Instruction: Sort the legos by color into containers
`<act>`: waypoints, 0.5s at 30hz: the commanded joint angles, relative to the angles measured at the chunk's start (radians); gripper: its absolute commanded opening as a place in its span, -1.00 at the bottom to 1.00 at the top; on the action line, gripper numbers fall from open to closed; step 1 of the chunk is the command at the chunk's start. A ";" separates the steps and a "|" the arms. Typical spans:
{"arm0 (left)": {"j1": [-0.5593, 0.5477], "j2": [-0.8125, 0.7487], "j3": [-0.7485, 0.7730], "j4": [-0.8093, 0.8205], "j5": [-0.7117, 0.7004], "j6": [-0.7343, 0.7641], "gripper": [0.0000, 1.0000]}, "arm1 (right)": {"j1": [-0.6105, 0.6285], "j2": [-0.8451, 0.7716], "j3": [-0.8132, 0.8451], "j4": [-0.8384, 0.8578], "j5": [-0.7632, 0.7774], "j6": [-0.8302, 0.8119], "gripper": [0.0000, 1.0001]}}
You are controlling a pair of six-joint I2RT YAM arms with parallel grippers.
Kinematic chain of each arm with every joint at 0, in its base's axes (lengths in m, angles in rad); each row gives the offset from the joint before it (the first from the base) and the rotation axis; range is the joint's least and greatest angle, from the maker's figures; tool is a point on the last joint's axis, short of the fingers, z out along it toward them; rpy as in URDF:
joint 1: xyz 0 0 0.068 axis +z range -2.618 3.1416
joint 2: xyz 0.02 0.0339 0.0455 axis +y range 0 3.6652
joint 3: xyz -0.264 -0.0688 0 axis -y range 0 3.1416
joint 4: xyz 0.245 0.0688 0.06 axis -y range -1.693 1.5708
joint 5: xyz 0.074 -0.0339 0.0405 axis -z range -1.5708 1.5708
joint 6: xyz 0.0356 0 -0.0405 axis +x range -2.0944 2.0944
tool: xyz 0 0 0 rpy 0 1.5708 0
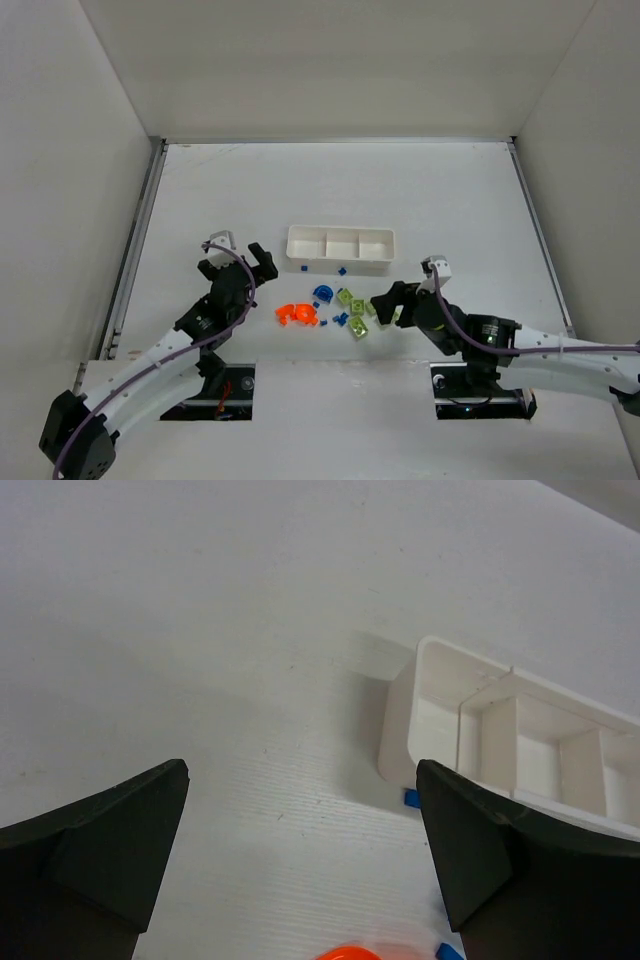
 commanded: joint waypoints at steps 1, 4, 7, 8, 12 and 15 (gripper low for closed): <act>0.010 0.042 0.040 0.064 -0.015 -0.025 1.00 | 0.001 -0.037 0.004 -0.012 0.016 -0.004 0.53; -0.009 0.075 0.047 0.118 0.029 -0.010 1.00 | 0.007 -0.034 0.004 -0.007 0.008 -0.013 0.14; -0.051 0.062 0.055 0.144 0.034 -0.010 1.00 | 0.010 0.020 0.023 -0.001 -0.027 -0.034 -0.38; -0.071 0.047 0.057 0.136 0.020 -0.016 1.00 | 0.010 0.044 0.033 0.000 -0.038 -0.042 -0.47; -0.160 -0.037 0.063 0.069 -0.038 -0.063 1.00 | 0.024 0.159 0.102 -0.010 -0.085 -0.088 -0.53; -0.200 -0.082 0.087 0.000 -0.052 -0.030 0.68 | 0.074 0.259 0.156 -0.041 -0.090 -0.107 -0.23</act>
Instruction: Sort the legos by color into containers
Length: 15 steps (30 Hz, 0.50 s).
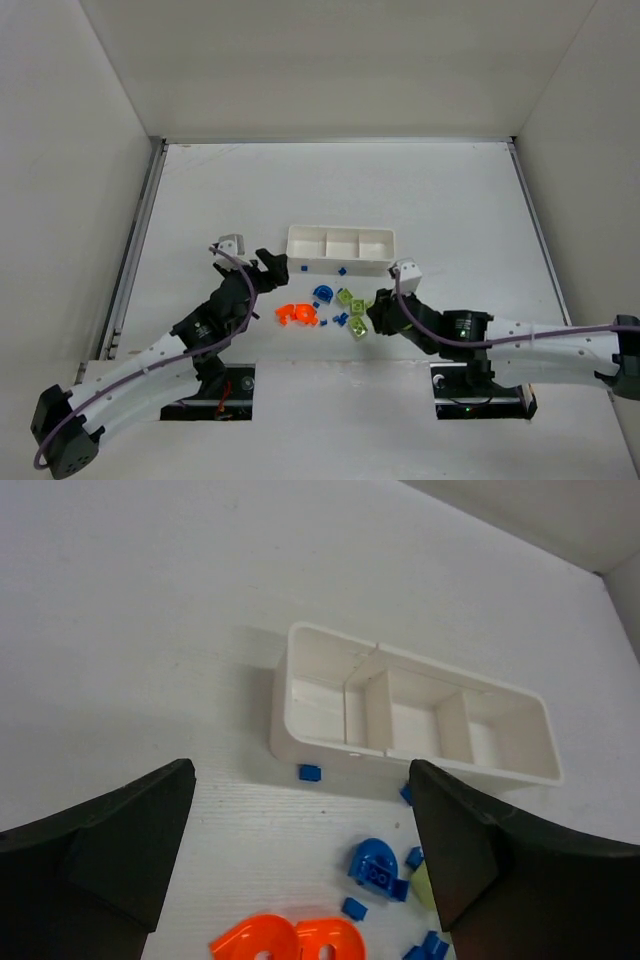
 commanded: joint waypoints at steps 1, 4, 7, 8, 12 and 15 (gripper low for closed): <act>-0.033 -0.043 0.079 -0.059 -0.042 0.036 0.16 | 0.055 0.083 0.097 -0.030 -0.023 -0.039 -0.08; -0.004 -0.037 0.085 -0.095 -0.043 0.029 -0.55 | 0.078 0.175 0.119 -0.047 -0.026 -0.016 0.24; 0.023 -0.003 0.079 -0.093 -0.013 0.019 -0.66 | 0.105 0.267 0.134 -0.054 -0.014 0.028 0.41; 0.028 0.011 0.077 -0.090 -0.004 0.019 -0.60 | 0.113 0.290 0.135 -0.050 -0.008 0.039 0.43; 0.039 0.081 0.068 -0.060 0.001 0.022 -0.32 | 0.119 0.353 0.142 -0.050 0.013 0.074 0.44; 0.023 0.109 0.059 -0.026 0.007 0.030 -0.17 | 0.112 0.379 0.129 -0.030 0.003 0.084 0.44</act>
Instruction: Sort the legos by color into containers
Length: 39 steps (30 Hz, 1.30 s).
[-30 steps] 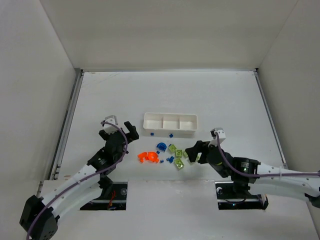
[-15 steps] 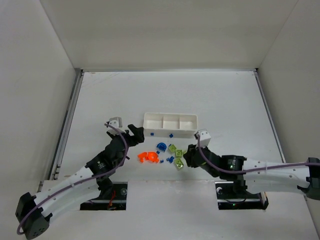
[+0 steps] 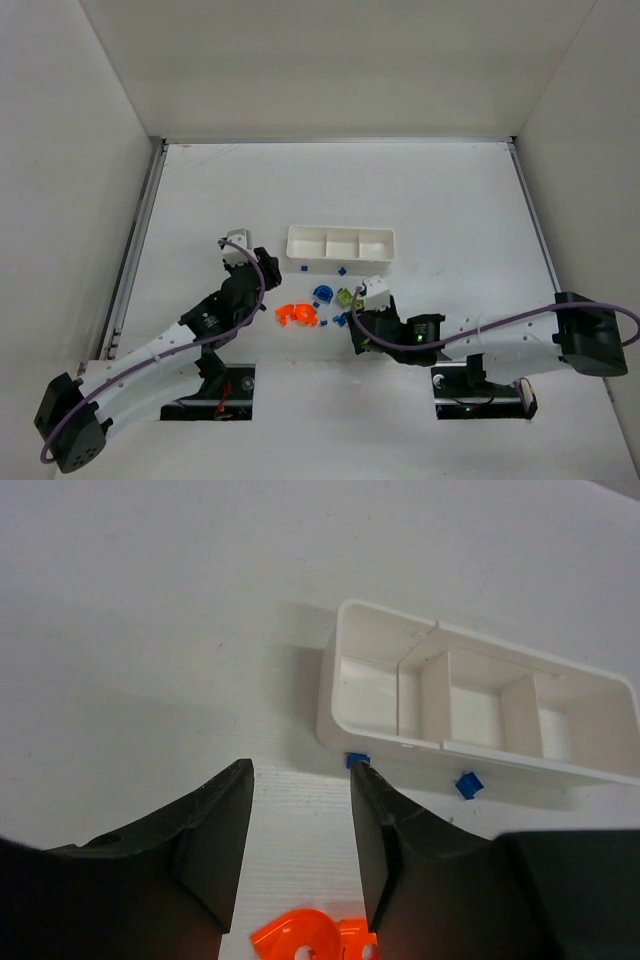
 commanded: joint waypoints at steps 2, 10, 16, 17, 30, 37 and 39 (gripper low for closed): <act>-0.024 0.008 -0.010 0.081 0.008 0.013 -0.08 | 0.001 0.032 0.029 0.037 0.008 0.025 0.43; -0.042 -0.021 -0.045 0.143 0.015 0.030 -0.01 | -0.054 0.140 0.037 0.125 -0.019 -0.025 0.16; -0.044 0.019 -0.042 0.155 0.017 0.032 -0.01 | -0.040 0.101 0.052 0.090 0.004 -0.022 -0.34; -0.042 0.022 -0.045 0.161 0.017 0.029 -0.01 | -0.028 0.079 0.055 0.068 0.005 -0.016 -0.36; 0.074 -0.159 -0.099 0.117 0.107 -0.036 -0.10 | -0.263 0.151 0.331 0.270 -0.140 -0.284 -0.42; 0.117 -0.176 -0.102 0.102 0.158 -0.053 -0.14 | -0.384 0.427 0.620 0.269 -0.217 -0.361 -0.41; 0.118 -0.168 -0.099 0.102 0.167 -0.054 -0.16 | -0.398 0.487 0.669 0.261 -0.210 -0.366 -0.40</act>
